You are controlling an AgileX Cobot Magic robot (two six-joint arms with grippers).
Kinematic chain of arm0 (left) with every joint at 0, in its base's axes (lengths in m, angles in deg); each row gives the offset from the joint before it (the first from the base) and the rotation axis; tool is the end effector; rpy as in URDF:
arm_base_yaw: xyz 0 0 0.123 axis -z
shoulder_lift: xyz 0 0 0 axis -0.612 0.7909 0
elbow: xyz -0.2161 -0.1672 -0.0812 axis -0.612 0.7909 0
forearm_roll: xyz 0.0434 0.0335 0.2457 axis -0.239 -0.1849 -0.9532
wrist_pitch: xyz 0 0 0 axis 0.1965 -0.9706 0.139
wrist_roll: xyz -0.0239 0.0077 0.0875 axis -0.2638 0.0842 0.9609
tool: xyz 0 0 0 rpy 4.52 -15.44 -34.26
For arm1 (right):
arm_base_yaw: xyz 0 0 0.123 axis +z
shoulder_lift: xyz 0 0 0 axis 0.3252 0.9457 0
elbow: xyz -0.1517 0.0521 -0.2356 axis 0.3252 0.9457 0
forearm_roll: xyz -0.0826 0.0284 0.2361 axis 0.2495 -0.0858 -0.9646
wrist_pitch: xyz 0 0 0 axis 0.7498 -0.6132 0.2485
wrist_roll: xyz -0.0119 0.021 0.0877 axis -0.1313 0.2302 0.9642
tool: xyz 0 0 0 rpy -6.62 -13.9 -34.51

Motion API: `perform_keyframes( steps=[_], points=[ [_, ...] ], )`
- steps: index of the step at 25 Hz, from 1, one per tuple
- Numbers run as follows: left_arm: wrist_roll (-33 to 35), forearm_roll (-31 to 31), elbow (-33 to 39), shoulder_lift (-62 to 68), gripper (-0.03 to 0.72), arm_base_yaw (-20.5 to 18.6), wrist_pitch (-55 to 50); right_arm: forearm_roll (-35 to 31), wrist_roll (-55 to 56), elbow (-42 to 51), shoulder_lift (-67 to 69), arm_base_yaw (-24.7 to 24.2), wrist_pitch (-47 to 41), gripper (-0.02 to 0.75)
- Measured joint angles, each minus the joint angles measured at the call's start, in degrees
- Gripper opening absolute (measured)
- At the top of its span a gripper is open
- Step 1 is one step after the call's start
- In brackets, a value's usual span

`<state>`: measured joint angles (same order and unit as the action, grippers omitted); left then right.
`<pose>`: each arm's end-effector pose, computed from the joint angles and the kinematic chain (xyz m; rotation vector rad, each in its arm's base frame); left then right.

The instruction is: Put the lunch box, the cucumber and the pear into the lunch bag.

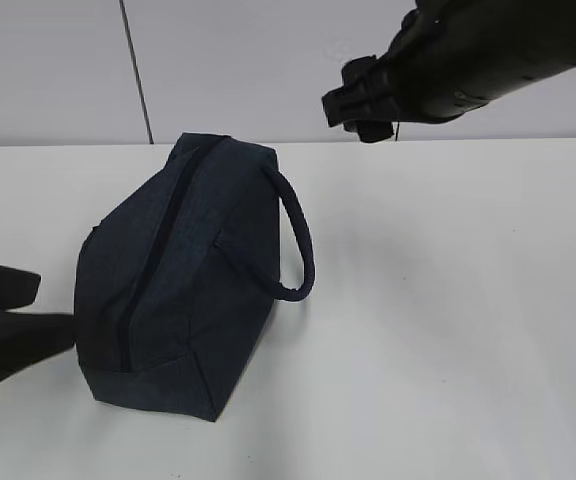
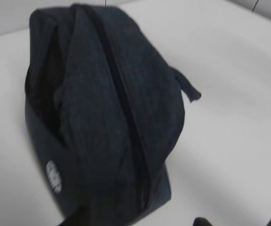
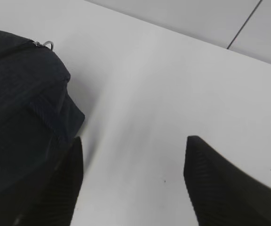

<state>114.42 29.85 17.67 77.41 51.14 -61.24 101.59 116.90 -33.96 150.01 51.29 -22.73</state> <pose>0.1489 -0.0768 0.2419 0.7843 2.1065 -0.5000 0.2997 0.1587 0.3257 -0.3858 2.2043 0.0202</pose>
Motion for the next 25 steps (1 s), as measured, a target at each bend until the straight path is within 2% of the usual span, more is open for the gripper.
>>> perform_keyframes(
  steps=[2, 4, 9, 12, 15, 18, 22, 25],
  points=[
    [-16.1, -16.51, -4.03, -0.11, 0.389, 0.0, -3.99, -0.66, 0.0, 0.76, -1.81, 0.52, -2.03, 0.517],
    [-26.3, -26.09, -7.6, -0.91, 0.386, 0.0, -7.3, -1.43, 0.0, 2.78, -4.37, 1.6, -3.47, 0.517],
    [-42.67, -36.88, -10.32, -8.55, 0.377, 0.0, -12.18, -3.85, 0.0, 12.8, -13.24, 3.89, -6.18, 0.517],
    [-48.95, -45.07, -10.32, -13.74, 0.358, 0.0, -18.39, -4.33, 0.0, 16.89, -18.87, 4.03, -11.78, 0.517],
    [-52.87, -48.01, -10.32, -19.12, 0.35, 0.0, -23.78, -6.99, -3.79, 19.05, -24.68, 4.03, -17.94, 0.517],
    [-54.66, -48.24, -10.32, -25.04, 0.349, 0.0, -26.49, -12.04, -10.27, 21.86, -32.05, 4.12, -19.35, 0.517],
    [-56.1, -48.35, -10.32, -32.83, 0.349, 0.0, -31.2, -13.19, -12.45, 26.61, -43.46, 4.25, -21.61, 0.517],
    [-56.53, -48.49, -10.32, -37.39, 0.349, 0.0, -34.78, -14.54, -17.37, 30.04, -51.05, 4.25, -26.55, 0.517]
  ],
)
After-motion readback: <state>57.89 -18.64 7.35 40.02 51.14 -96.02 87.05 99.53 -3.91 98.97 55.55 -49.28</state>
